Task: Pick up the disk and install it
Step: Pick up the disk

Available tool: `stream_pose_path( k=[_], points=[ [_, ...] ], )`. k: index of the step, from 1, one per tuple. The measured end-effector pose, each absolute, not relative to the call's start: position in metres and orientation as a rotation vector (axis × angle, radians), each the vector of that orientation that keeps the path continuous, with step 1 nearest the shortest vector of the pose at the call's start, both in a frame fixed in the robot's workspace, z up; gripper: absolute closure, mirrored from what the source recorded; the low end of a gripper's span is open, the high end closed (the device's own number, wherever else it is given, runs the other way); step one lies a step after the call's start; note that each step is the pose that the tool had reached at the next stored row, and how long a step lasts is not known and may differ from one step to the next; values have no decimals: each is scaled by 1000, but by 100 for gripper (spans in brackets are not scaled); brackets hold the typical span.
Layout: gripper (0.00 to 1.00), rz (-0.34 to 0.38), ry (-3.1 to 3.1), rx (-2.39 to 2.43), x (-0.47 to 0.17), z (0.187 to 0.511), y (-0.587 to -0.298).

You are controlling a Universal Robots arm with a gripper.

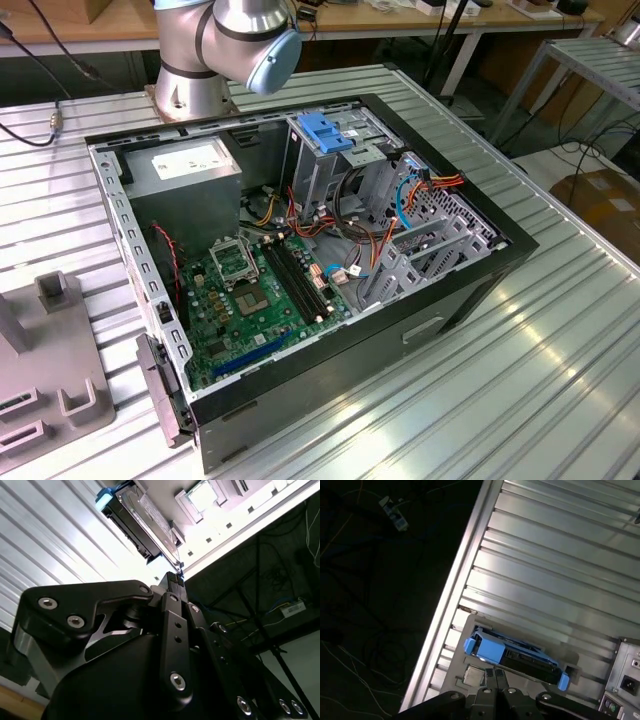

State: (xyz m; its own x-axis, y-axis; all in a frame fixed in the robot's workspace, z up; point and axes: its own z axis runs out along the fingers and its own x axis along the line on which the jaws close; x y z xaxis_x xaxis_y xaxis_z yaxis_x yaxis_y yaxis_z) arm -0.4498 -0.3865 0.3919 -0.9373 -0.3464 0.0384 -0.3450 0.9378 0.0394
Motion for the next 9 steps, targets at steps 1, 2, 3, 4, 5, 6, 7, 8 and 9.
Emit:
stream_pose_path(
  k=[1, 2, 3, 4, 5, 6, 7, 8, 9],
  points=[
    [90, -49, -3046, 554, -450, 392, -386],
    [90, -49, -3043, 569, -450, 392, -386],
    [90, -49, -3040, 587, -450, 392, -386],
    [90, -48, -3037, 603, -450, 392, -386],
    [90, -48, -3033, 621, -450, 392, -386],
    [90, -48, -3031, 630, -450, 392, -386],
    [90, -47, -3028, 644, -450, 392, -386],
    [90, -47, -3025, 656, -450, 392, -386],
    [90, -47, -3023, 667, -450, 392, -386]
  ],
)
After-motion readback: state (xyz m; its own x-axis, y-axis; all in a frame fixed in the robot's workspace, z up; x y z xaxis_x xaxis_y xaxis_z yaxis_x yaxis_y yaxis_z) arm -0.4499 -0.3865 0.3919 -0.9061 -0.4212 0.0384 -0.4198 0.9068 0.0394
